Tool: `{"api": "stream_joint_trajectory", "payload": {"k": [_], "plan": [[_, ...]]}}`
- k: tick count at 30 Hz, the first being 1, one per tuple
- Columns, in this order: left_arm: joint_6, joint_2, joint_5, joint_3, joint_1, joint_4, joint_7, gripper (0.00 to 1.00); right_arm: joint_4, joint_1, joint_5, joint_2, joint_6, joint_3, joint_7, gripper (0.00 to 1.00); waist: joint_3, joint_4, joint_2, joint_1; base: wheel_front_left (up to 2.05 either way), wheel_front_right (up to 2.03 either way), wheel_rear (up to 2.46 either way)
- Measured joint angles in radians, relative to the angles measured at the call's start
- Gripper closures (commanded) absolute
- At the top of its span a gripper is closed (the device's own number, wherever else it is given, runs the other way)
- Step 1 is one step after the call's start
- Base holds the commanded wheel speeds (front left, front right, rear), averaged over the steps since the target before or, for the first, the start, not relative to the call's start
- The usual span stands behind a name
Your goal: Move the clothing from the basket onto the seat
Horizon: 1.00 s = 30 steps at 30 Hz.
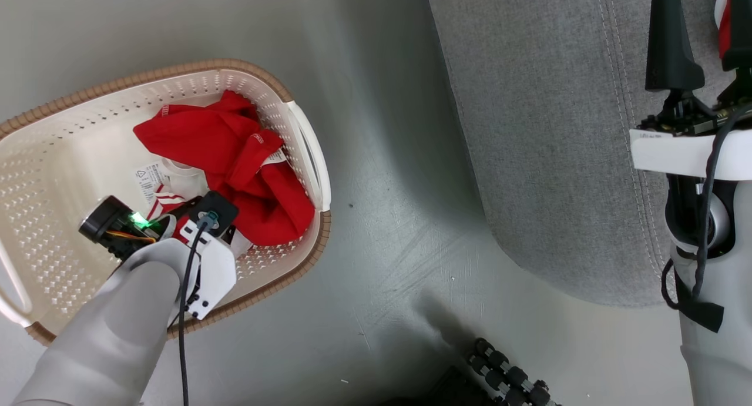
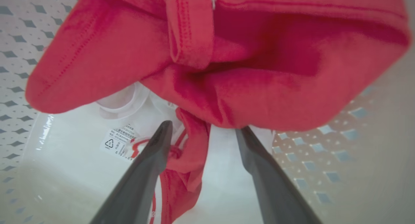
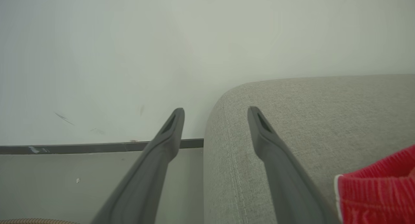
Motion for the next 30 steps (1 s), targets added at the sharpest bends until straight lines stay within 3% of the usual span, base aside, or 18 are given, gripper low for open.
{"api": "stream_joint_trajectory", "payload": {"k": [16, 18, 19, 20, 22, 23, 30], "plan": [[-0.031, -0.018, -0.023, 0.011, -0.04, 0.037, -0.015, 0.0, 0.006, -0.034, 0.019, 0.0, 0.0, 0.019, 0.0, 0.0, 0.047, -0.037, 0.0, 0.0, 0.0, 0.0, 0.0], [-0.035, -0.025, -0.031, 0.016, -0.043, 0.037, -0.03, 0.32, 0.008, -0.035, 0.019, 0.0, 0.0, 0.019, 0.0, 0.0, 0.049, -0.04, 0.0, 0.0, 0.0, 0.0, 0.0], [-0.036, -0.028, -0.032, 0.016, -0.043, 0.037, -0.038, 0.56, 0.008, -0.035, 0.019, 0.0, 0.0, 0.019, 0.0, 0.0, 0.049, -0.04, 0.0, 0.0001, 0.0, 0.0, 0.0], [-0.04, -0.033, -0.037, 0.017, -0.043, 0.038, -0.042, 0.62, 0.009, -0.035, 0.019, 0.0, 0.0, 0.019, 0.0, 0.0, 0.048, -0.04, 0.0, 0.0, 0.0, 0.0, 0.0], [-0.043, -0.038, -0.039, 0.017, -0.044, 0.042, -0.048, 0.95, 0.011, -0.036, 0.019, 0.0, 0.0, 0.018, -0.001, 0.0, 0.047, -0.039, 0.0, 0.0001, 0.0, 0.0, 0.0], [-0.043, -0.039, -0.041, 0.017, -0.044, 0.045, -0.058, 1.0, 0.012, -0.037, 0.019, 0.0, 0.0, 0.017, -0.003, 0.0, 0.046, -0.039, 0.0, 0.0001, 0.0, 0.0, 0.0], [-0.044, -0.038, -0.071, 0.039, -0.044, 0.052, -0.101, 1.0, 0.015, -0.053, 0.019, 0.0, 0.0, 0.011, -0.003, 0.0, 0.033, -0.027, 0.0, 0.0, 0.0, 0.0, 0.0]]}}
